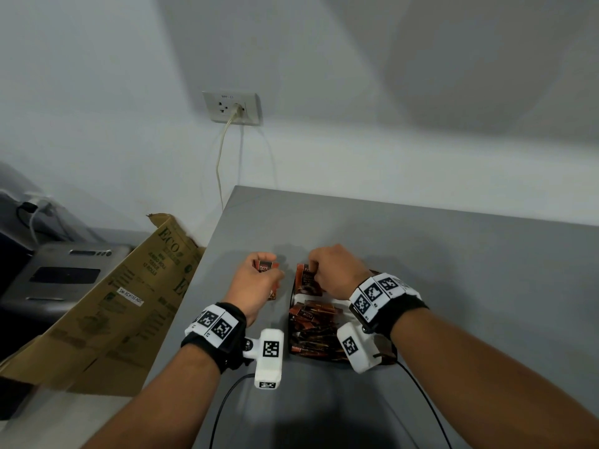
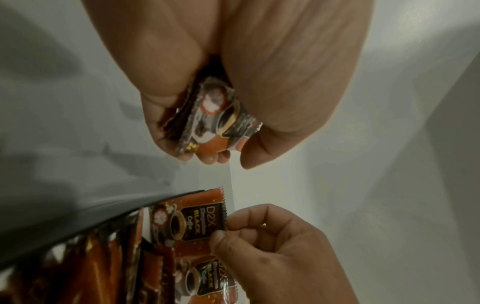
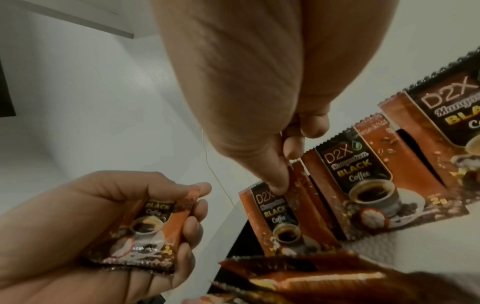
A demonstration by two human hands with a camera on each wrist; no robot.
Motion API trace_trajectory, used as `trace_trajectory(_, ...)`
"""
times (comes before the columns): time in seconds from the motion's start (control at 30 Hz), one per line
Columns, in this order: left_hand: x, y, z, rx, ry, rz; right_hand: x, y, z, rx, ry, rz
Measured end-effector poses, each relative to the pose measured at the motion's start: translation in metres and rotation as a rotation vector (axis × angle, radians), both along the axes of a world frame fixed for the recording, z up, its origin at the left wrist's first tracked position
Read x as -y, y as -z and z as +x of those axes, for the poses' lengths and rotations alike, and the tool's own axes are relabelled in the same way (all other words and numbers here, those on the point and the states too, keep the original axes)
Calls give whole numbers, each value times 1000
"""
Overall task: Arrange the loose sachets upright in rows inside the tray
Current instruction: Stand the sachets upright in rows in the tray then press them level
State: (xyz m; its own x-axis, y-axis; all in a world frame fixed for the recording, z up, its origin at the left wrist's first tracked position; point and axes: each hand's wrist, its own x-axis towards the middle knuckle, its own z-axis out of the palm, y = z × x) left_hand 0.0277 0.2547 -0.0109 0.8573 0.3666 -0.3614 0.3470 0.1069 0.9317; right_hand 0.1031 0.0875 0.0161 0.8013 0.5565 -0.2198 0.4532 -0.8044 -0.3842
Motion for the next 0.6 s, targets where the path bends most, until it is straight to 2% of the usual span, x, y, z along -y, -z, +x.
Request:
trace_trajectory(0.4, 4, -4, -1, -24, 0, -21, 0, 8, 2, 58, -2, 35)
trace_trajectory(0.5, 7, -8, -2, 29, 45, -11, 5, 5, 3, 49, 61, 161)
trace_trajectory(0.6, 14, -15, 1, 99, 157, -28, 10, -10, 1, -102, 80, 366)
